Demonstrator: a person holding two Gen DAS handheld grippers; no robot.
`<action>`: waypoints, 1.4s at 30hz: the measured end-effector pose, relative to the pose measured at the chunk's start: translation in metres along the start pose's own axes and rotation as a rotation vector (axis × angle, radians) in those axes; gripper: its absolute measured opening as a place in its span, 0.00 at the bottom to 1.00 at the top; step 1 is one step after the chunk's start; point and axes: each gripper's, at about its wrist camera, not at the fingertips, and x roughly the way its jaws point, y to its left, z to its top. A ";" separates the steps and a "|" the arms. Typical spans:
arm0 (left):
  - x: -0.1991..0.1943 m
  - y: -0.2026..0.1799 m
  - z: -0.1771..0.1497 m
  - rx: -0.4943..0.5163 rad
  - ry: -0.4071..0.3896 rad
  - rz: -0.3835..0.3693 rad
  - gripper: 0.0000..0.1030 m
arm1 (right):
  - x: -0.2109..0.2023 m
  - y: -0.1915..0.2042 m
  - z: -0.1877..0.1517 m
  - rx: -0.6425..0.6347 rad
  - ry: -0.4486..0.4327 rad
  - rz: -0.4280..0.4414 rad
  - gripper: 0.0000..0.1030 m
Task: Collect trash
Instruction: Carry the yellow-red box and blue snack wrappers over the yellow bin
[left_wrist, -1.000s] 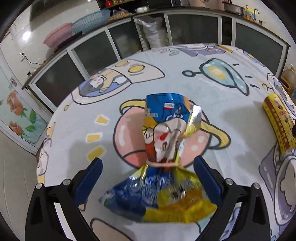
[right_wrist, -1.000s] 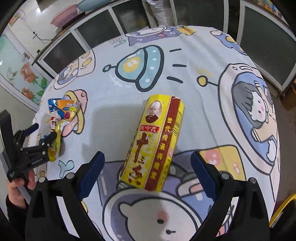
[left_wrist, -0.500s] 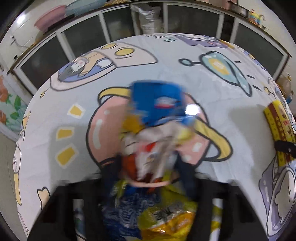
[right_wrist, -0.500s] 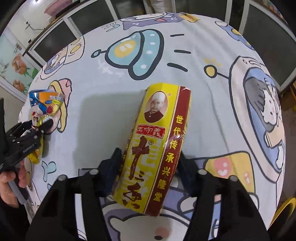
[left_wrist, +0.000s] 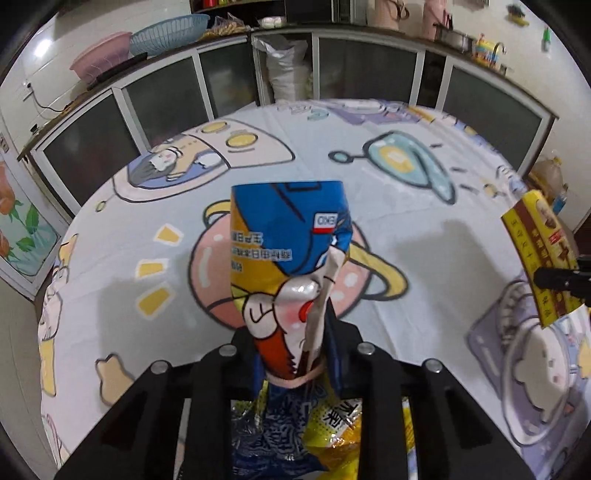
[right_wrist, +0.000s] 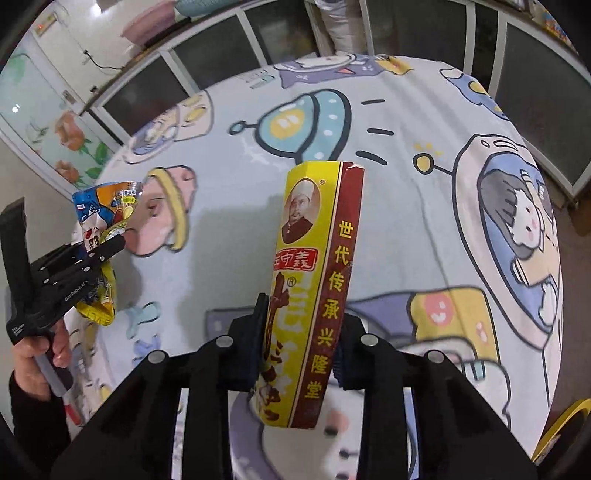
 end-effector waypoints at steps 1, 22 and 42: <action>-0.006 0.000 -0.002 -0.002 -0.007 -0.007 0.24 | -0.006 0.002 -0.003 -0.006 -0.007 0.004 0.28; -0.126 -0.084 -0.124 0.034 -0.122 -0.199 0.24 | -0.090 -0.011 -0.135 0.023 -0.021 0.121 0.28; -0.158 -0.268 -0.139 0.217 -0.182 -0.393 0.25 | -0.194 -0.141 -0.233 0.212 -0.187 0.020 0.28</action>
